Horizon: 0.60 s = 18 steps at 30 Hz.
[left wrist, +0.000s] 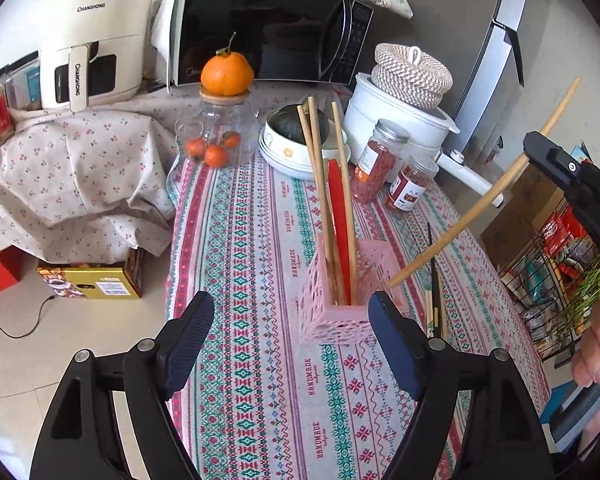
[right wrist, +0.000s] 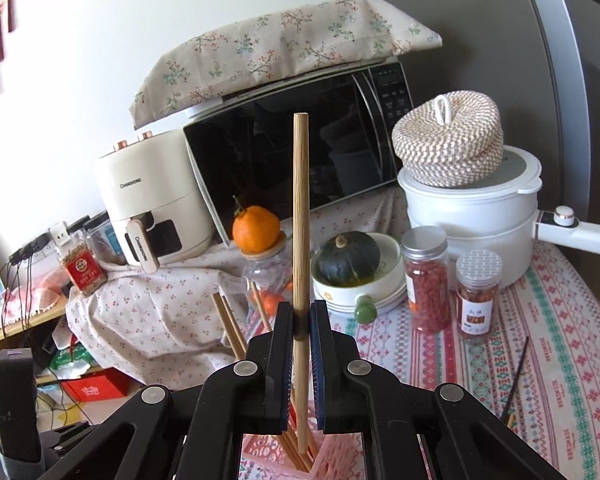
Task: Organize utensils
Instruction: 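Lower the wooden chopstick into the pink basket and open the right tool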
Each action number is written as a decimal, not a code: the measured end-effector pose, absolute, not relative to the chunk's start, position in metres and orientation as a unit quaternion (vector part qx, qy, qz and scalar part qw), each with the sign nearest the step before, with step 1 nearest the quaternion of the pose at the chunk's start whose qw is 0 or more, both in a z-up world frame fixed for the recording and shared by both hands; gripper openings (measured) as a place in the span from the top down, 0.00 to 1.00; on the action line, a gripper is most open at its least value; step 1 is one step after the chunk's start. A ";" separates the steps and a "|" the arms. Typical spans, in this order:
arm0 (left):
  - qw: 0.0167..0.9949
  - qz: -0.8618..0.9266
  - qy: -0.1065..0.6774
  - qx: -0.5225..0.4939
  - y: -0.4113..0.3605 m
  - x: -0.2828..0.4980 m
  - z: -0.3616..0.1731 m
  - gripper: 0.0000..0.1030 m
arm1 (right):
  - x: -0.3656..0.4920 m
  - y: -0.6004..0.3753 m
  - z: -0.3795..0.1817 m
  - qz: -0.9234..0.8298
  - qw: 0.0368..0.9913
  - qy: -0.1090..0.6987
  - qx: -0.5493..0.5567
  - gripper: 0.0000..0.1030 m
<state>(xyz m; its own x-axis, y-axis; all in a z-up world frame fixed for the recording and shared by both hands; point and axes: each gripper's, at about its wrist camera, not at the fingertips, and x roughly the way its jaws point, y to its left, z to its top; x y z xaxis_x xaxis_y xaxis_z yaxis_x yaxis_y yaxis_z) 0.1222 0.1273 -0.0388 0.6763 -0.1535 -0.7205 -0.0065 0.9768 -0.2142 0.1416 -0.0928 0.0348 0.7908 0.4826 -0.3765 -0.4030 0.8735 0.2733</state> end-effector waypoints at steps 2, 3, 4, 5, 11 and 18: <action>0.910 -0.041 0.401 -0.097 0.128 0.121 -0.040 0.21 | 0.146 -0.087 0.030 0.230 0.942 0.229 0.083 0.93; 0.910 -0.042 0.402 -0.095 0.128 0.121 -0.041 0.21 | 0.148 -0.084 0.027 0.226 0.942 0.233 0.079 0.93; 0.909 -0.042 0.403 -0.094 0.127 0.121 -0.041 0.20 | 0.150 -0.082 0.023 0.222 0.943 0.238 0.075 0.93; 0.909 -0.043 0.404 -0.093 0.126 0.121 -0.042 0.20 | 0.153 -0.079 0.020 0.219 0.943 0.243 0.070 0.93; 0.906 -0.052 0.411 -0.084 0.120 0.122 -0.045 0.20 | 0.162 -0.073 0.005 0.211 0.937 0.272 0.058 0.90; 0.905 -0.050 0.418 -0.070 0.113 0.121 -0.048 0.17 | 0.155 -0.086 0.009 0.220 0.934 0.271 0.072 0.43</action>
<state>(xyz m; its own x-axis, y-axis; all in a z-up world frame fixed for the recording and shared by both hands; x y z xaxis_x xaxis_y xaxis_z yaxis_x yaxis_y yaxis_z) 0.1214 0.1127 -0.0476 0.6462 -0.1500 -0.7483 0.0325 0.9850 -0.1694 0.1546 -0.0858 0.0094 0.7566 0.4505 -0.4740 -0.3724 0.8927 0.2540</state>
